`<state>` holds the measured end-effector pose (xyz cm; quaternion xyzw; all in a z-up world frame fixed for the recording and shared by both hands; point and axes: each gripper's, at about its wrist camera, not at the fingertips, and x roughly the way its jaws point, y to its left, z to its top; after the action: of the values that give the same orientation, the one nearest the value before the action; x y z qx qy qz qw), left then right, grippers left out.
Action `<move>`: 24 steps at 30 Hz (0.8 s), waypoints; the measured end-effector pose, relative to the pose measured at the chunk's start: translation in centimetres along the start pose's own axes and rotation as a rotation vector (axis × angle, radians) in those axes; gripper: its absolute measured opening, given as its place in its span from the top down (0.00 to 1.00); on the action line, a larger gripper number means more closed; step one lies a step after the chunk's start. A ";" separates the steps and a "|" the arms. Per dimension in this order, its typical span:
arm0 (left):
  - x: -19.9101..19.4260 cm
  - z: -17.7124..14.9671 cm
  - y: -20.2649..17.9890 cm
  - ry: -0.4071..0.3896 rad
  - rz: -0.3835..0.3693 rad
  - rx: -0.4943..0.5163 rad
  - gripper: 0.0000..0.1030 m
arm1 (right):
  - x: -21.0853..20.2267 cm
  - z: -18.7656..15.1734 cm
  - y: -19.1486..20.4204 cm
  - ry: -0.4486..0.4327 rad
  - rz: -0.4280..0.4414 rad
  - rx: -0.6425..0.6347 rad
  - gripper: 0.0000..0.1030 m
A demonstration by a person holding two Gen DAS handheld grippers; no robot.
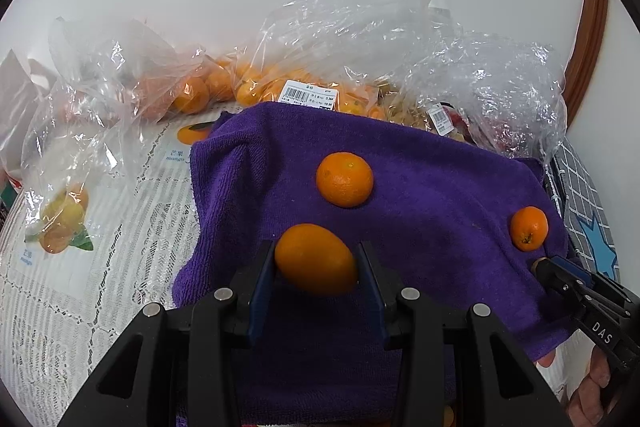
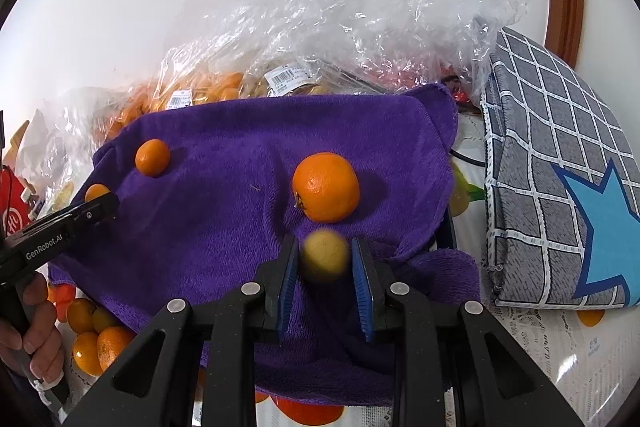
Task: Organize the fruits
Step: 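Carry the yellow fruit onto the towel with the right tool while the left tool carries the oval orange there, then open both tools on the towel and withdraw, right tool grasping a small red fruit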
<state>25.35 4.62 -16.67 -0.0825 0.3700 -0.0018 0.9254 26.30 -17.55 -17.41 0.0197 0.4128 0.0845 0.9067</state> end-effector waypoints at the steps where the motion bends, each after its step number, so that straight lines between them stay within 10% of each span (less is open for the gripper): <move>1: 0.0 0.0 0.0 0.000 -0.001 0.000 0.62 | -0.1 0.0 0.0 -0.004 0.000 0.001 0.66; 8: -0.4 0.0 0.5 -0.020 -0.049 -0.027 0.54 | -1.2 0.1 -0.1 -0.040 -0.026 0.012 0.47; 24: -5.9 -2.0 0.6 -0.198 -0.089 -0.028 0.52 | -7.2 -3.5 2.1 -0.091 0.093 0.027 0.54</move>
<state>19.69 5.32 -14.12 -0.1116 0.2729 -0.0293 0.9551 18.75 -16.81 -14.09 0.0549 0.3709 0.1203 0.9192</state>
